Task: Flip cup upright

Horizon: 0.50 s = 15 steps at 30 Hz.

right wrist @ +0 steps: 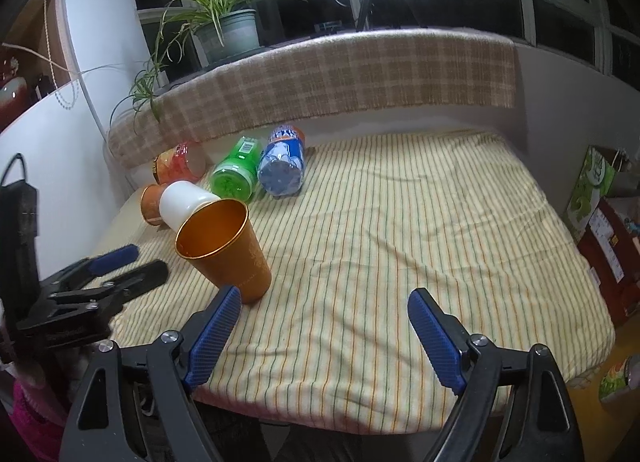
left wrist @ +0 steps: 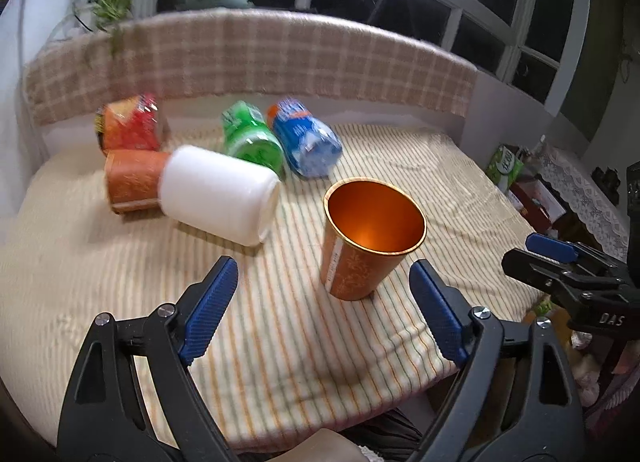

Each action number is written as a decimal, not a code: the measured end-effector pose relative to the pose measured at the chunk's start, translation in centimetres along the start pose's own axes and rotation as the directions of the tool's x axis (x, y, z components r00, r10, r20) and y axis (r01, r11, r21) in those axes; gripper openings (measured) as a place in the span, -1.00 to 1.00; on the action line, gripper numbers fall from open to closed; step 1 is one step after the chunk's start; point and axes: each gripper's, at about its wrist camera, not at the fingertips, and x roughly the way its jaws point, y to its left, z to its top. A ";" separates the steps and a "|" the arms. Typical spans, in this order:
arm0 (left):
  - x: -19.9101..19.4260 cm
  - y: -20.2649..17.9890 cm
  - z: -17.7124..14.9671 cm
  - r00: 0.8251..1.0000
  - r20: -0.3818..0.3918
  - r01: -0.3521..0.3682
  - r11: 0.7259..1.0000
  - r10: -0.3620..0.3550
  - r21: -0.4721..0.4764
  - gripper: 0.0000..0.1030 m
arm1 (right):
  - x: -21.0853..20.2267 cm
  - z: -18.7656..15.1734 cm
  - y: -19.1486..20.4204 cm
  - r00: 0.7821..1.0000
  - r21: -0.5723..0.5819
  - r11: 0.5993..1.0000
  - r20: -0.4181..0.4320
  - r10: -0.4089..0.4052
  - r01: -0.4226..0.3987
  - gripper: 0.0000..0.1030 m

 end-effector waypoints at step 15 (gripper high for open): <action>-6.6 -0.2 0.6 0.954 0.244 -0.168 0.985 0.172 -0.036 1.00 | -1.4 0.5 1.8 0.989 -0.066 0.995 0.129 -0.068 0.077 1.00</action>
